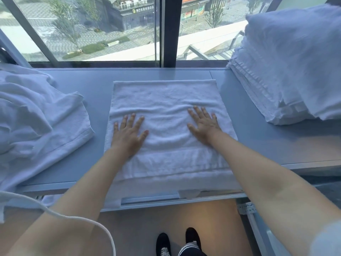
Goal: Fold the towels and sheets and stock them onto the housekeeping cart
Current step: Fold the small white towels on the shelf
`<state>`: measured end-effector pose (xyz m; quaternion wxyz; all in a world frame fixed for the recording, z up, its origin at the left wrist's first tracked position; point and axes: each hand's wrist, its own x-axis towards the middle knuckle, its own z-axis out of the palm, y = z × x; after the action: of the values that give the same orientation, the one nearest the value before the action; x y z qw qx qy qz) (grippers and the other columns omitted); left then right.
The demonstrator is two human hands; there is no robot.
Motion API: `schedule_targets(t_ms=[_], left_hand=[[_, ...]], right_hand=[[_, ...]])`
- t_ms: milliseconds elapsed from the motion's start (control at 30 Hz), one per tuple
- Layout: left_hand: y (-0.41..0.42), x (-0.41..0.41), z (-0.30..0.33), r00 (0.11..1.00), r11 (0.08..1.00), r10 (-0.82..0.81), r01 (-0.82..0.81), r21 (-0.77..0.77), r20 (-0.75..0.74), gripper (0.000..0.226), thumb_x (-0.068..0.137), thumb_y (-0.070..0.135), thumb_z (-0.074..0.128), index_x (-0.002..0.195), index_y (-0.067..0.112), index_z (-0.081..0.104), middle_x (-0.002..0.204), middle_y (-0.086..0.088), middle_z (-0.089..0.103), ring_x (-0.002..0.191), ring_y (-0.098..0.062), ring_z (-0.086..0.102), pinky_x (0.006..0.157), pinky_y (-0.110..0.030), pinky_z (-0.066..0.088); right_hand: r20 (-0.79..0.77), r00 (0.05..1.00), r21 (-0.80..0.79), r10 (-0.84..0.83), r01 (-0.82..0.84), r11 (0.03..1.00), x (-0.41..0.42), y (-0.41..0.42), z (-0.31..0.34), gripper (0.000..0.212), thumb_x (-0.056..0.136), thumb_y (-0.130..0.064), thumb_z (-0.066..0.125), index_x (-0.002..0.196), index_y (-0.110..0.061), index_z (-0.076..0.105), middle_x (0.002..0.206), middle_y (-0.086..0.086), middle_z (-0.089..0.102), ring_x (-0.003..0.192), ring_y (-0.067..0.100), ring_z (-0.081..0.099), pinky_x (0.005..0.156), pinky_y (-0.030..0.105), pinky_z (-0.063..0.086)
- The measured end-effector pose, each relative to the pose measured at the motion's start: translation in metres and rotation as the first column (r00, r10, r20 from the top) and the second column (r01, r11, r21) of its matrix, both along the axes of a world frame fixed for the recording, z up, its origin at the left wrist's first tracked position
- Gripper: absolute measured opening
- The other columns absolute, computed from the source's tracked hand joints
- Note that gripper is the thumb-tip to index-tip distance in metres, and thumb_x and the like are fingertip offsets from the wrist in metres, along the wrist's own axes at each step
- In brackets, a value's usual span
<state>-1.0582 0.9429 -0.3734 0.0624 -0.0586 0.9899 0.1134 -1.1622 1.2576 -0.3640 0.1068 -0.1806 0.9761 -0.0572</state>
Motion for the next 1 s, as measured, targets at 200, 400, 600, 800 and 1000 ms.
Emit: schedule_targets(t_ms=[200,400,600,800,1000], left_hand=[[0.024,0.019,0.018,0.997,0.999,0.03,-0.031,-0.015,-0.07,0.062,0.106,0.048,0.038,0.162,0.025,0.026,0.171,-0.007,0.015,0.157,-0.034,0.014,0.121,-0.062,0.017],[0.076,0.112,-0.005,0.968,0.973,-0.229,0.229,-0.017,-0.101,0.064,0.101,0.063,0.022,0.16,0.039,0.025,0.172,0.003,0.01,0.159,-0.024,0.005,0.123,-0.058,0.014],[0.063,0.105,-0.022,0.964,0.97,-0.241,0.241,-0.018,-0.114,0.069,0.099,0.073,0.006,0.162,0.045,0.004,0.172,0.013,-0.006,0.158,-0.015,-0.013,0.127,-0.049,-0.004],[0.058,0.052,-0.006,0.969,0.97,-0.242,0.242,0.001,-0.044,0.072,0.099,0.071,0.027,0.163,0.042,0.011,0.173,0.009,-0.002,0.159,-0.018,-0.008,0.126,-0.054,-0.002],[0.069,0.05,0.008,0.926,0.939,-0.345,0.343,-0.039,-0.152,0.052,0.101,0.045,0.054,0.15,0.027,0.049,0.165,-0.008,0.033,0.154,-0.028,0.025,0.117,-0.065,0.025]], right_hand=[[0.025,0.999,-0.037,-0.03,0.031,0.999,0.025,-0.016,0.015,0.066,0.107,-0.047,0.034,0.165,-0.028,0.009,0.173,-0.005,-0.003,0.159,0.021,-0.004,0.125,0.057,0.001],[-0.076,0.972,-0.178,0.222,-0.232,0.956,0.14,-0.009,-0.012,0.064,0.103,-0.059,0.024,0.163,-0.039,0.013,0.171,-0.019,-0.006,0.157,0.011,-0.011,0.124,0.049,-0.004],[-0.111,0.974,-0.123,0.199,-0.212,0.969,0.128,-0.006,-0.024,0.064,0.103,-0.062,0.022,0.162,-0.042,0.007,0.169,-0.021,-0.01,0.157,0.009,-0.013,0.127,0.046,-0.002],[-0.045,0.975,-0.109,0.218,-0.222,0.969,0.08,-0.014,-0.009,0.07,0.101,-0.064,0.034,0.163,-0.04,0.011,0.171,-0.015,-0.002,0.158,0.011,-0.007,0.126,0.051,0.002],[-0.125,0.948,-0.202,0.294,-0.315,0.928,0.101,-0.011,-0.002,0.064,0.098,-0.051,0.054,0.156,-0.028,0.041,0.167,-0.01,0.027,0.156,0.014,0.02,0.125,0.054,0.016]])
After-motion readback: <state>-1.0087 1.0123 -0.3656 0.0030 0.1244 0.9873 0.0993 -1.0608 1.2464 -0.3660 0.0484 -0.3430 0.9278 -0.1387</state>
